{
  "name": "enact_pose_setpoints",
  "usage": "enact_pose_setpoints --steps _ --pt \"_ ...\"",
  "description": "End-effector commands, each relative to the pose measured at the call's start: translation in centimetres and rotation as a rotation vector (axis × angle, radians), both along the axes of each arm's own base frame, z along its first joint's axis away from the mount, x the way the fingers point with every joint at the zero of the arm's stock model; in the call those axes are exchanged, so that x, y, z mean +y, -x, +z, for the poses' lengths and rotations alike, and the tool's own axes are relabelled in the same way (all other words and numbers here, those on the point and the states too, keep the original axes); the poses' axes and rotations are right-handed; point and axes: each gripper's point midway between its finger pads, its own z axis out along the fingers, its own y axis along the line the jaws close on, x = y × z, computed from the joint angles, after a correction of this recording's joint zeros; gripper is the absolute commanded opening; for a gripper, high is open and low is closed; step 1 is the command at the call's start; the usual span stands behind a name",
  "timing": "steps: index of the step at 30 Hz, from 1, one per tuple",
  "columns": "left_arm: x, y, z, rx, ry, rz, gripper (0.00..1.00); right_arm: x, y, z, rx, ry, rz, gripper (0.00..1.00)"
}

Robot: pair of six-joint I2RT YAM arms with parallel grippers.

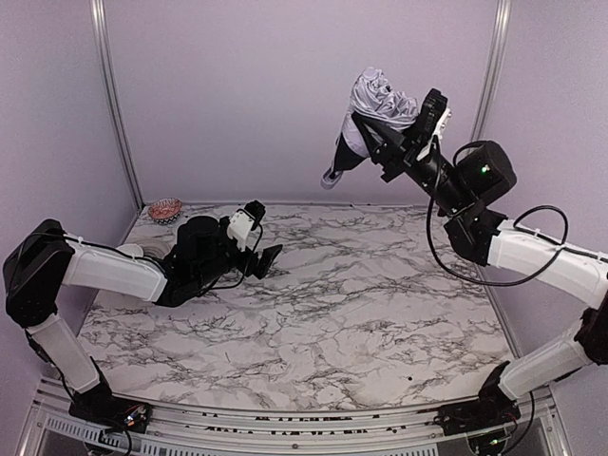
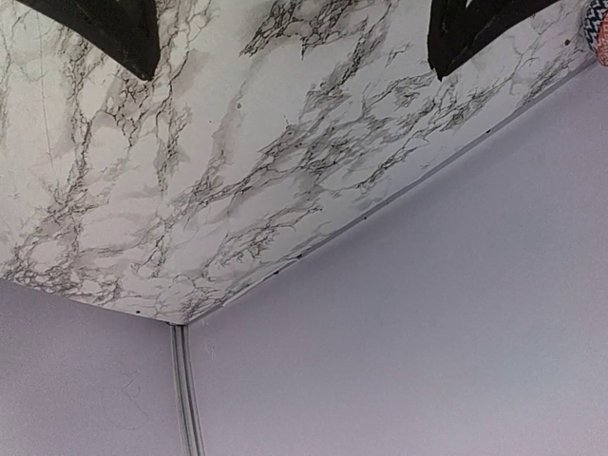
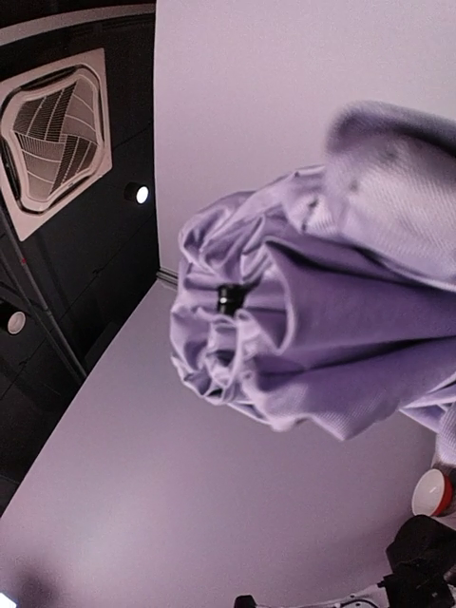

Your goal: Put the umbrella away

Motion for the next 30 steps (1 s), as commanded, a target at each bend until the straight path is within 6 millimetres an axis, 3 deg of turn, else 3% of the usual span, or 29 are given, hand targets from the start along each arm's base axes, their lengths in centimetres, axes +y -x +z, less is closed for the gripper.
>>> enact_pose_setpoints --steps 1,2,3,5,6,7,8,9,10,12,14,16,22,30 --pt "-0.3 -0.2 0.3 -0.019 0.009 -0.007 0.99 0.7 -2.9 -7.3 0.135 0.0 -0.007 0.1" --pt "-0.2 -0.3 0.3 -0.018 0.008 -0.004 0.99 0.9 -4.4 -11.0 0.206 0.03 -0.022 0.09" --pt "-0.2 -0.3 0.2 -0.017 0.006 -0.003 0.99 1.5 -5.9 -16.0 0.298 0.092 -0.038 0.08" --pt "-0.2 -0.4 -0.1 -0.016 -0.002 -0.001 0.99 2.4 -8.7 -29.0 0.54 0.264 -0.101 0.03" --pt "-0.2 -0.4 -0.2 -0.017 -0.007 0.0 0.99 2.3 -8.8 -34.8 0.654 0.327 -0.096 0.02" --pt "-0.2 -0.5 -0.4 -0.018 -0.013 0.001 0.99 2.1 -8.3 -39.3 0.737 0.372 -0.084 0.0" --pt "-0.2 -0.5 -0.4 -0.02 -0.018 0.003 0.99 1.6 -7.4 -42.4 0.803 0.383 -0.067 0.0" --pt "-0.1 -0.6 -0.5 -0.021 -0.021 0.008 0.99 1.3 -6.4 -43.4 0.804 0.378 -0.045 0.0" --pt "-0.1 -0.6 -0.5 -0.02 -0.022 0.011 0.99 0.7 -6.0 -43.3 0.794 0.364 -0.051 0.0" --pt "-0.1 -0.7 -0.5 -0.022 -0.023 0.011 0.99 -0.1 -6.9 -42.4 0.774 0.367 -0.112 0.01" --pt "-0.2 -0.7 -0.4 -0.026 -0.025 0.009 0.99 -0.2 -8.0 -41.6 0.748 0.391 -0.154 0.0" --pt "-0.1 -0.7 -0.3 -0.031 -0.027 0.011 0.99 -0.1 -7.9 -40.6 0.735 0.381 -0.13 0.01" --pt "-0.1 -0.4 -0.5 -0.025 -0.035 0.0 0.99 1.3 -8.6 -36.1 0.735 0.328 -0.07 0.01" --pt "-0.1 -0.5 -0.2 -0.023 -0.033 0.002 0.99 1.3 -11.0 -30.5 0.854 0.275 -0.139 0.06"
